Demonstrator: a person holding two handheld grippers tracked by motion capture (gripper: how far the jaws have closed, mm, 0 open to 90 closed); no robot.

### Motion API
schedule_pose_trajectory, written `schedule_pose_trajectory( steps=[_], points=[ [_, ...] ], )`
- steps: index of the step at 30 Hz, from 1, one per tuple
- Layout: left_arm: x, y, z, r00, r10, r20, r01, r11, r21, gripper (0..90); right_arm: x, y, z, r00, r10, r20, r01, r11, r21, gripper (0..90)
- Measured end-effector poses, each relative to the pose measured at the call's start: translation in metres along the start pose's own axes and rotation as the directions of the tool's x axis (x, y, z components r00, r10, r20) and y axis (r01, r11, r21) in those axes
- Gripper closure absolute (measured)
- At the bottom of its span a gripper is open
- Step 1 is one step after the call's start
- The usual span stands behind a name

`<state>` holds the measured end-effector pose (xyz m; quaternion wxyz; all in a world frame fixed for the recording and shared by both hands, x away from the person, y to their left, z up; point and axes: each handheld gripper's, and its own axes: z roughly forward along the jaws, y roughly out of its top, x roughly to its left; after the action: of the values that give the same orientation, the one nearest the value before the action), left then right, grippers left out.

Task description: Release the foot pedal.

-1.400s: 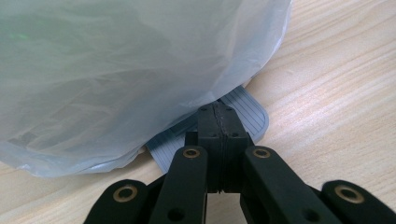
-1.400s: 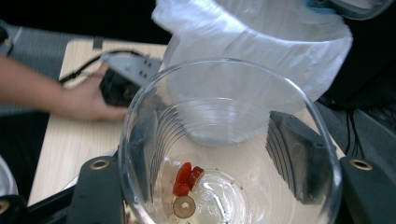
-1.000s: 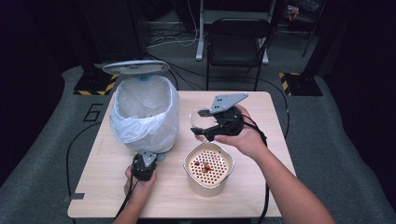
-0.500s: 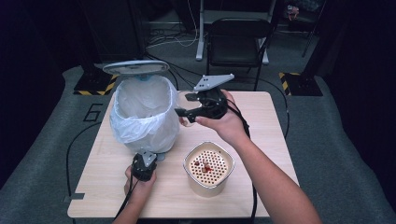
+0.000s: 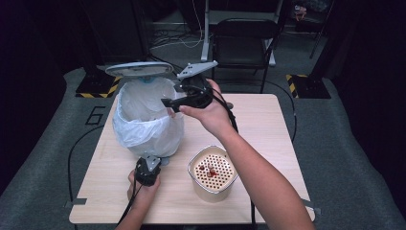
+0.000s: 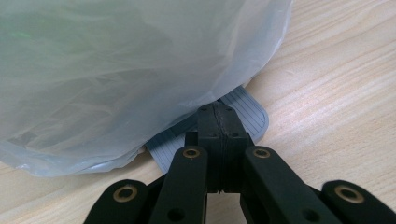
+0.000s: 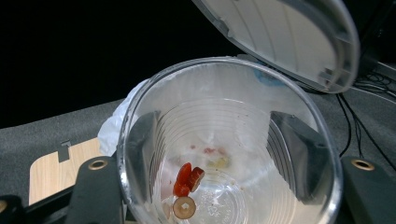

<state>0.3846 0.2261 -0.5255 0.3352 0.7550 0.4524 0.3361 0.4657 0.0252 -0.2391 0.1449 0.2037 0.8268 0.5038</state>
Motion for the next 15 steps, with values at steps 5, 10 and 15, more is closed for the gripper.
schedule_pose_trajectory(
  steps=[5,10,15],
  points=[
    [0.0,0.0,0.0,1.0,0.001,-0.001,-0.001,1.0,0.001,89.8,0.006,0.009,0.018,1.0,0.001,0.004,-0.001,1.0,0.005,34.9],
    [0.0,0.0,0.0,1.0,0.002,-0.002,-0.002,1.0,0.001,89.8,0.009,0.015,0.032,0.9999,0.011,0.012,-0.011,1.0,0.003,34.5],
    [0.0,0.0,0.0,1.0,0.001,-0.001,-0.001,1.0,0.0,89.8,0.011,0.018,0.045,0.9991,-0.001,0.042,0.001,1.0,0.007,34.1]
  ],
)
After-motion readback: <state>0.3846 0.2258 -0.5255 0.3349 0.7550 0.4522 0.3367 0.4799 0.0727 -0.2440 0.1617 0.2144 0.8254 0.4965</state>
